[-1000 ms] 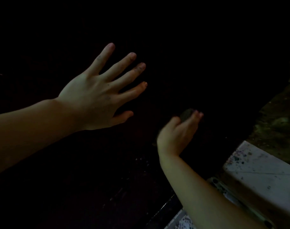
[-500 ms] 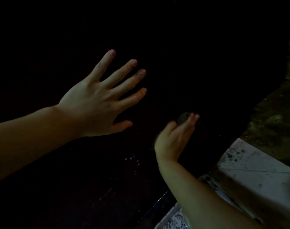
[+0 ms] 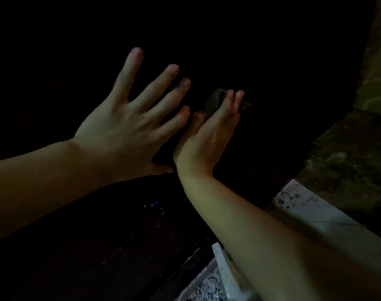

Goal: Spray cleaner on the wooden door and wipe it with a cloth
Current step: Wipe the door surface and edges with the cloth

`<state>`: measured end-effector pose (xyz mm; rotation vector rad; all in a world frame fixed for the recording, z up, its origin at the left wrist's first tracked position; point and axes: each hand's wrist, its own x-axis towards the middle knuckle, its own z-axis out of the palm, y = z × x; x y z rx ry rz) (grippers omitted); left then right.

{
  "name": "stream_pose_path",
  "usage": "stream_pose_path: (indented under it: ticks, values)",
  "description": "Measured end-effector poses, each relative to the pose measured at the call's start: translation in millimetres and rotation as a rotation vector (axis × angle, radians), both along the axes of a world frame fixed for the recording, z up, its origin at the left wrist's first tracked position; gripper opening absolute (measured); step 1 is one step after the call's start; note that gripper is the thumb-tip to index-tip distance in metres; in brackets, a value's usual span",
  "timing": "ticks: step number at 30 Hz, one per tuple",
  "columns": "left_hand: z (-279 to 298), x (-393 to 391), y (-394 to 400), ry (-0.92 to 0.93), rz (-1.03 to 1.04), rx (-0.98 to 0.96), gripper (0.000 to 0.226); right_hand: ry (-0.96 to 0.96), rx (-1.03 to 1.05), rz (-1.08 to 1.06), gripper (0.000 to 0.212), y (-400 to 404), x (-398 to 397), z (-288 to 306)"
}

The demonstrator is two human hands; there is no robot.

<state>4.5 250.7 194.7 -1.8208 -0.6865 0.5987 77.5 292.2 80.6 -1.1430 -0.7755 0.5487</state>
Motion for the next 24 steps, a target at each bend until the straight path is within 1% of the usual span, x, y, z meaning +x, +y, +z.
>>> stream_pose_path:
  ticks: [4, 6, 9, 10, 12, 14, 18, 20, 21, 23, 24]
  values:
    - [-6.2, -0.4, -1.3, -0.007, -0.009, 0.023, 0.101, -0.012, -0.024, -0.051, 0.067, 3.5, -1.4, 6.3]
    - [-6.9, 1.5, -2.0, -0.01, -0.014, 0.02, 0.103, -0.006, -0.042, -0.047, 0.062, 4.1, -0.3, 6.5]
    - [-5.8, 0.7, -0.9, -0.003, -0.031, 0.016, 0.104, 0.106, -0.084, 0.021, 0.055, -5.6, -6.8, 0.9]
    - [-4.6, 0.9, -1.4, -0.013, -0.037, 0.001, 0.104, 0.132, -0.101, 0.04, 0.056, -11.6, -12.4, -1.2]
    - [-1.5, -1.6, -5.4, -0.02, -0.049, -0.037, 0.103, 0.124, -0.093, 0.039, 0.055, -23.8, -27.0, -2.0]
    - [6.3, -3.7, -6.7, 0.026, -0.076, -0.085, 0.103, 0.133, -0.065, 0.0, 0.052, -31.5, -41.3, 5.4]
    - [34.1, -16.9, -15.3, 0.068, -0.11, -0.231, 0.109, 0.122, 0.035, 0.056, 0.052, -47.8, -65.0, 22.2]
    - [41.1, -23.9, -21.3, 0.153, -0.069, -0.261, 0.116, 0.073, 0.091, 0.026, 0.055, -59.4, -77.1, 11.6]
    - [42.8, -26.3, -24.6, 0.205, -0.028, -0.266, 0.116, 0.063, 0.089, 0.015, 0.058, -65.3, -83.9, -0.3]
    - [43.7, -30.8, -27.9, 0.269, 0.004, -0.256, 0.105, 0.101, -0.001, 0.018, 0.064, -76.7, -94.9, -33.2]
    - [44.7, -31.5, -28.8, 0.259, -0.012, -0.259, 0.096, 0.139, -0.081, 0.045, 0.065, -82.8, -98.2, -48.6]
